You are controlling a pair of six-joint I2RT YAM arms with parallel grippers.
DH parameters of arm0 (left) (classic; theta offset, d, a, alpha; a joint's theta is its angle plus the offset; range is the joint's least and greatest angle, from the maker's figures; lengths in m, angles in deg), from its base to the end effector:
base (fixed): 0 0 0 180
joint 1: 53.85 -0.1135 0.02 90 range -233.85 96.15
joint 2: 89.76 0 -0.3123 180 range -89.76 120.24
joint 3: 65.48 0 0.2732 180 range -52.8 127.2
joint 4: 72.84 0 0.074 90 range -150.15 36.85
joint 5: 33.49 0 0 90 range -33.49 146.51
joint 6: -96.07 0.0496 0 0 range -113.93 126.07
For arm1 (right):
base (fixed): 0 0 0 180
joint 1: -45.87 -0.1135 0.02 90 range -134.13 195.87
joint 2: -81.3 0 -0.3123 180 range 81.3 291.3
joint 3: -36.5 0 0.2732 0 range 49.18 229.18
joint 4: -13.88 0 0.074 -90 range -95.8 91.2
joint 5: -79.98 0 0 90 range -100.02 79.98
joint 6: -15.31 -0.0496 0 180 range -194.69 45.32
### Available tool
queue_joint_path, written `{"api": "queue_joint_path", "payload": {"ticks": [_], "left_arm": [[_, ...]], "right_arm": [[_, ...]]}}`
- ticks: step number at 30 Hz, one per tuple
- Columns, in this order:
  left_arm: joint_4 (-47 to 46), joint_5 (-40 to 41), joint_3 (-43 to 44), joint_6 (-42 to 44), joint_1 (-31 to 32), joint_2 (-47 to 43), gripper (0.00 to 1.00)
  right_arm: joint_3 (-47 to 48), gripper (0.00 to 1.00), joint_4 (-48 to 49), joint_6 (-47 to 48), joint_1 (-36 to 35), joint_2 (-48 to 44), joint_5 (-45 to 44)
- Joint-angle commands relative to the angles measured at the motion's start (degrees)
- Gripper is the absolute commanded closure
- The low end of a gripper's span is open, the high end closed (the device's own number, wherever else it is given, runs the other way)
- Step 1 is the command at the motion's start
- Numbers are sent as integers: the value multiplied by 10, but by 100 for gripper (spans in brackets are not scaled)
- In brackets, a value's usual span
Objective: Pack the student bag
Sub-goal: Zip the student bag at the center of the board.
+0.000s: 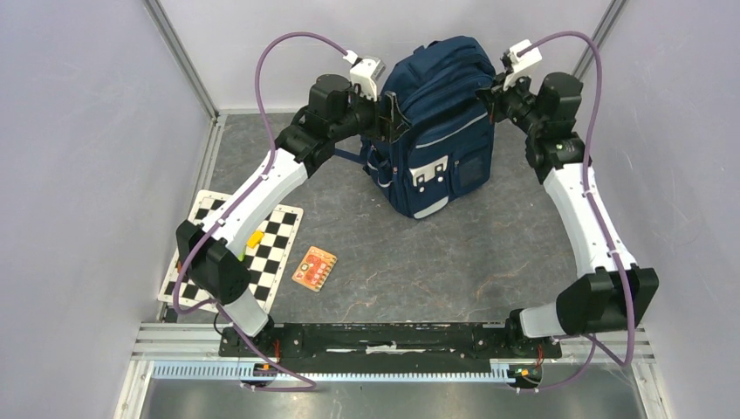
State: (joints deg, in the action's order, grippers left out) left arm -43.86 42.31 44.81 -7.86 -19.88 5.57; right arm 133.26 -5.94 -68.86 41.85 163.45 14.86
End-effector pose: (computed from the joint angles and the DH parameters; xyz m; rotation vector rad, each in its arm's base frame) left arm 0.3510 -0.2511 0.4654 0.5062 1.8158 -0.8084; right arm 0.3579 0.0461 0.4810 -0.4674 1.5971 0.3363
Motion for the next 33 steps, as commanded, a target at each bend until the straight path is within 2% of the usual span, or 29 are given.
{"api": "queue_joint_path", "payload": {"ticks": [1,4,8,26,29,33], "left_arm": [[-17,-41,0,14,0,13,31],[-16,-48,-1,19,-1,17,43],[-15,-53,0,20,0,21,52],[-46,-45,14,6,-1,30,55],[-48,-44,13,7,-4,28,60],[-43,-47,9,11,-7,24,60]], "right_arm": [[-63,100,108,-49,-48,-65,-31],[-98,100,147,-75,-69,-86,-61],[-118,100,165,-85,-100,-100,-91],[-144,100,176,-76,-240,-89,-145],[-149,100,175,-76,-247,-92,-163],[-150,100,174,-68,-249,-97,-176]]}}
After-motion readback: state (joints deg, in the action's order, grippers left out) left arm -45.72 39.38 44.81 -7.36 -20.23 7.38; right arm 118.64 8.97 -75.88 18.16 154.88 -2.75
